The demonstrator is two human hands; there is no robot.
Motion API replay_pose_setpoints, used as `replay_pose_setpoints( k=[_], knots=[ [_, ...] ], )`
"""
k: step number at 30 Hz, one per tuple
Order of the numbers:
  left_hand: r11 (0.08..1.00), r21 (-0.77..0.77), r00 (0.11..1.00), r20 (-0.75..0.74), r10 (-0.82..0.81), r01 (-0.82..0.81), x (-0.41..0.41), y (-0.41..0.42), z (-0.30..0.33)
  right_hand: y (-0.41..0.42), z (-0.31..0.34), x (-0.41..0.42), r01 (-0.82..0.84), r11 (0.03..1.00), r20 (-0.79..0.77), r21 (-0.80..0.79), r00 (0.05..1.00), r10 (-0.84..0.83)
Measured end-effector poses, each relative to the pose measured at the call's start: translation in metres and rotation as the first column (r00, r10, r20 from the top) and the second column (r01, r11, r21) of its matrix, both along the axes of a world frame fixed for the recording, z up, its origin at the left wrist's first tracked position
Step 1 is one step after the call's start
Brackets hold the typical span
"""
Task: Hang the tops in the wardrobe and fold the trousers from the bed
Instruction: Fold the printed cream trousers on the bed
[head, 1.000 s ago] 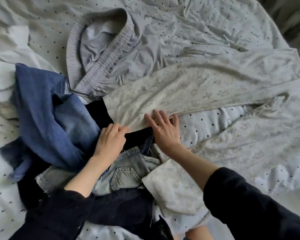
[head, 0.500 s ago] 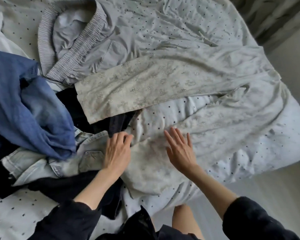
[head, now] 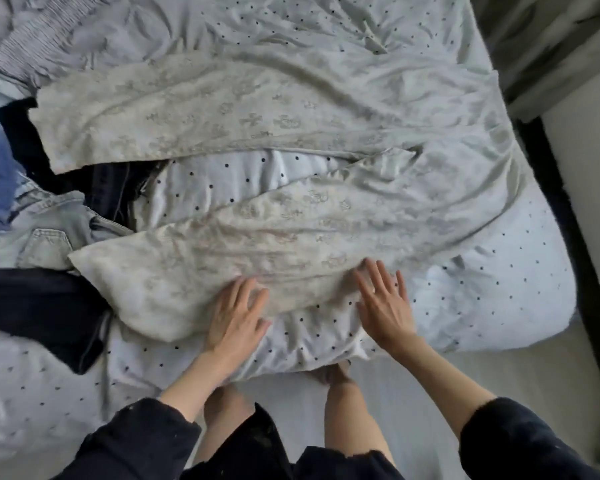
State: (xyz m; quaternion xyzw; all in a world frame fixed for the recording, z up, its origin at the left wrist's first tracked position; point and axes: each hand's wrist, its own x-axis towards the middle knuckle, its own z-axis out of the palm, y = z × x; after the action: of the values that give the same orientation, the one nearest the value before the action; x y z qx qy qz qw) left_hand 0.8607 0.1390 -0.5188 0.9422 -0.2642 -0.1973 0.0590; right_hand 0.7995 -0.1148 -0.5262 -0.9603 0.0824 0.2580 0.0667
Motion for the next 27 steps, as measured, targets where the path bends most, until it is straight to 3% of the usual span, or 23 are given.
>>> replay_pose_setpoints(
  k=[5, 9, 14, 18, 22, 27],
  knots=[
    [0.972, 0.19, 0.989, 0.088, 0.123, -0.138, -0.018, -0.02, -0.016, -0.066, -0.017, 0.011, -0.153, 0.983, 0.015, -0.104, 0.988, 0.155],
    [0.975, 0.036, 0.957, 0.202, 0.207, -0.218, -0.025, -0.024, -0.026, -0.081, -0.025, 0.022, -0.211, 0.968, 0.02, -0.138, 0.976, 0.215],
    [0.917, -0.064, 0.89, 0.221, 0.398, -0.394, -0.037, -0.011, -0.011, -0.09, -0.007, 0.019, -0.198, 0.98, 0.378, 0.004, 0.908, 0.181],
    [0.897, -0.128, 0.845, 0.301, 0.441, -0.422, -0.035, -0.004, 0.011, -0.095, 0.014, 0.03, -0.184, 0.98, 0.458, 0.071, 0.879, 0.132],
    [0.815, -0.219, 0.766, 0.279, 0.58, -0.537, -0.017, -0.005, 0.032, -0.098, 0.038, 0.059, -0.109, 0.982, 0.515, 0.155, 0.857, 0.013],
    [0.843, -0.315, 0.764, 0.366, 0.531, -0.435, 0.046, -0.001, 0.067, -0.101, 0.063, 0.122, 0.006, 0.981, 0.537, 0.192, 0.836, -0.11]
  ],
)
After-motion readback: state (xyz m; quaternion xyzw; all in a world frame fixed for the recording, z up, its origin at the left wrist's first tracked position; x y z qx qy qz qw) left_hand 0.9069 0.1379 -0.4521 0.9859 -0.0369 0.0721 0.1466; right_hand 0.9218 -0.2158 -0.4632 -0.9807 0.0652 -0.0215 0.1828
